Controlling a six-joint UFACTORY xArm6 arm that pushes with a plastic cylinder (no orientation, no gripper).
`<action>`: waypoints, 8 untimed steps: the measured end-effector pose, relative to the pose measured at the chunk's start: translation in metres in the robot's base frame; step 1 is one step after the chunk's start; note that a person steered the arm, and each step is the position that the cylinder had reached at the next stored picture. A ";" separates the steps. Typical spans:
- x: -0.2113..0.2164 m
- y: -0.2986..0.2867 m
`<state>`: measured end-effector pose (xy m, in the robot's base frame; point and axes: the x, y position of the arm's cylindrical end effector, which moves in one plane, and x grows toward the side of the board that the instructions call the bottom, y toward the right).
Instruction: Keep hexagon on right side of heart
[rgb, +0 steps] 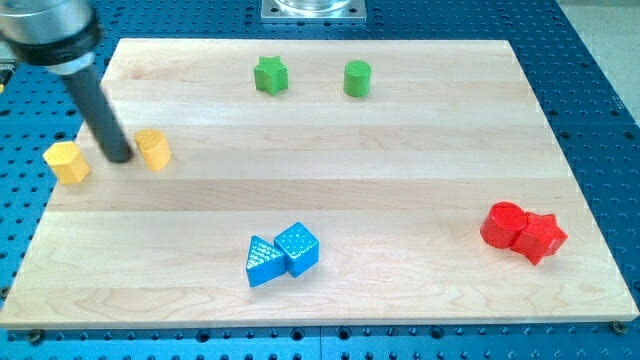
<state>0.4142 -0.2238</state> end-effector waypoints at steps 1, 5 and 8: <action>-0.031 -0.080; 0.098 -0.042; 0.116 0.022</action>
<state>0.5297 -0.2018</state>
